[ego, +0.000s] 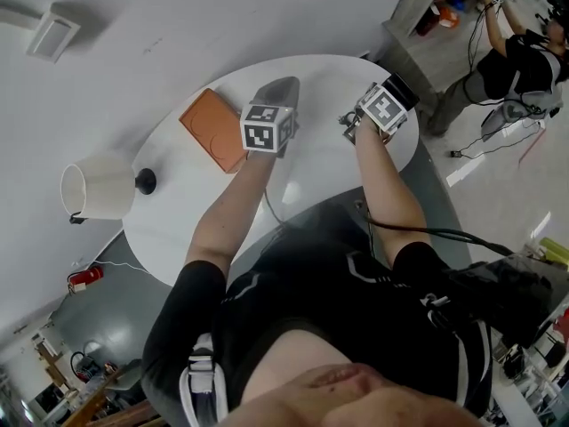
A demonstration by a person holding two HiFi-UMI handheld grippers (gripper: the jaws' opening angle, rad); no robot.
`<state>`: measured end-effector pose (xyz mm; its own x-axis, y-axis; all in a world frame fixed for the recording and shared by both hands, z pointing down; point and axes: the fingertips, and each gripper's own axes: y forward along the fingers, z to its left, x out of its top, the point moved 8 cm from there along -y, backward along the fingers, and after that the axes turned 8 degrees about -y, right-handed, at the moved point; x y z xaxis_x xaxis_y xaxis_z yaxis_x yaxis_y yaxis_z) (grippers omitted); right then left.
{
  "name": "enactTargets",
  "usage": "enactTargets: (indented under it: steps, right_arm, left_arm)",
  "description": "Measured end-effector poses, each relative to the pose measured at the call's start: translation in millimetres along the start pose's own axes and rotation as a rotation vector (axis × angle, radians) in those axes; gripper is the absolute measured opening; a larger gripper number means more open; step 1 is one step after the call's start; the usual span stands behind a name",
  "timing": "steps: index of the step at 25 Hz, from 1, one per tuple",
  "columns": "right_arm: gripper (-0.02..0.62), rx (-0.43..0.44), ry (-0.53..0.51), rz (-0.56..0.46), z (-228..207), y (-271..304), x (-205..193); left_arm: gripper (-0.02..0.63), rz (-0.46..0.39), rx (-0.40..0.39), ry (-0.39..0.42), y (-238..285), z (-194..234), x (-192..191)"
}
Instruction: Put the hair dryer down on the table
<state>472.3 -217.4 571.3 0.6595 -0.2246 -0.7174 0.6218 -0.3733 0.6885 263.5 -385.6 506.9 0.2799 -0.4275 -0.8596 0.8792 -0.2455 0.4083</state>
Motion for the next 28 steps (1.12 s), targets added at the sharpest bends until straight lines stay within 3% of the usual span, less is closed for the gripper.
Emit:
enactTargets:
  steps: [6,11,21,28]
  right_arm:
    - [0.311,0.156,-0.047,-0.091,36,-43,21]
    - [0.221,0.298,-0.133,-0.201,75,-86,37]
    - [0.132,0.677,-0.314,-0.342,162,-164,35]
    - [0.119,0.913,-0.445,-0.459,198,-221,39]
  left_arm:
    - [0.032,-0.095,0.067,0.018,-50,1,18]
    - [0.032,-0.173,0.137,0.028,-99,10,34]
    - [0.031,-0.328,0.282,0.029,-196,22,56]
    - [0.031,-0.437,0.39,-0.025,-259,35,52]
